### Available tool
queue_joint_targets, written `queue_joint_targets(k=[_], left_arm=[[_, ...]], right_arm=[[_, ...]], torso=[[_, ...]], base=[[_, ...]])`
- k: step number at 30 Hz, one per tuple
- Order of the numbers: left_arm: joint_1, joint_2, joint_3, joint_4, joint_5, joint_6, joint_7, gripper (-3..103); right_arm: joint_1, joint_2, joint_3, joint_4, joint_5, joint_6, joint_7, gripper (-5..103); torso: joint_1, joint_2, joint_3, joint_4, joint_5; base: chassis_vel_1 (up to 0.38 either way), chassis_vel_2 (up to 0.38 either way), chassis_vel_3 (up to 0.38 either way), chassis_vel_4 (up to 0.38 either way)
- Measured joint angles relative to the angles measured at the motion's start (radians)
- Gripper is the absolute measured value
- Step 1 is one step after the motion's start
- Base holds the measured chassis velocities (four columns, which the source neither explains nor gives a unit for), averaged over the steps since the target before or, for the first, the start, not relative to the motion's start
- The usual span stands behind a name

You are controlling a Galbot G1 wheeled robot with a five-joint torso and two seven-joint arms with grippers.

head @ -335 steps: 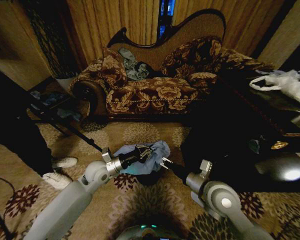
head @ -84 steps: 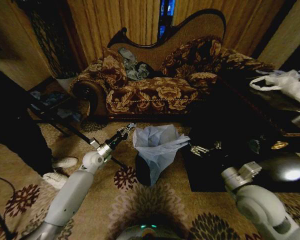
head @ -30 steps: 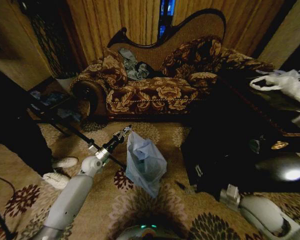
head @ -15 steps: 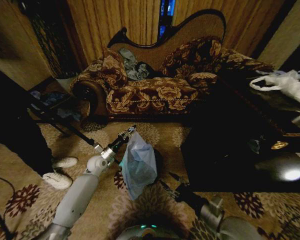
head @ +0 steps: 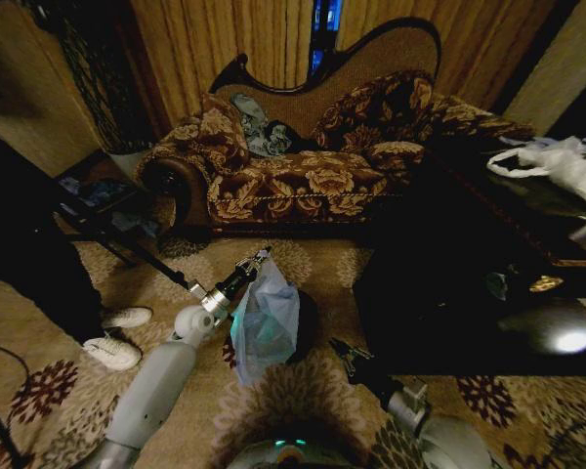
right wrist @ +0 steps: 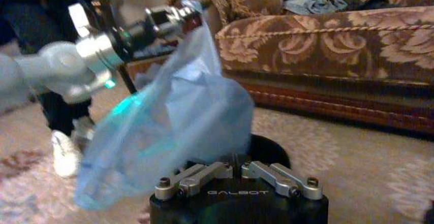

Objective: Place a garbage bag over the trash bin.

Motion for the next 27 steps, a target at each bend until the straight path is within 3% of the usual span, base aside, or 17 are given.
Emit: queue_joint_targets(k=[13,16,20,22,26,27], left_arm=[[0.004,-0.020,0.003,-0.012,0.020,0.005,-0.019,0],[0.005,-0.024,0.003,-0.014,0.027,0.005,-0.024,0],[0.005,-0.035,0.005,-0.018,0.036,0.005,-0.040,0],[0.005,-0.044,0.007,-0.024,0.043,0.006,-0.054,0],[0.006,-0.060,0.014,-0.033,0.060,0.006,-0.068,0],[0.006,-0.060,0.014,-0.033,0.060,0.006,-0.068,0]], right_arm=[[0.074,0.096,-0.076,-0.056,-0.012,0.002,0.001,-2],[0.087,0.116,-0.075,-0.059,0.020,-0.027,0.002,8],[0.101,0.139,-0.109,-0.045,0.091,-0.053,0.056,19],[0.118,0.158,-0.139,-0.041,0.145,-0.068,0.100,30],[0.159,0.189,-0.188,-0.060,0.190,-0.080,0.148,46],[0.159,0.189,-0.188,-0.060,0.190,-0.080,0.148,46]], torso=[[0.000,0.000,0.000,0.0001,0.0000],[0.000,0.000,0.000,0.0000,0.0000],[0.000,0.000,0.000,0.0000,0.0000],[0.000,0.000,0.000,-0.0001,0.0000],[0.000,0.000,0.000,-0.0001,0.0001],[0.000,0.000,0.000,-0.0001,0.0001]], base=[[0.000,0.000,0.000,0.000],[0.000,0.000,0.000,0.000],[0.000,0.000,0.000,0.000],[0.000,0.000,0.000,0.000],[0.000,0.000,0.000,0.000],[0.000,0.000,0.000,0.000]])
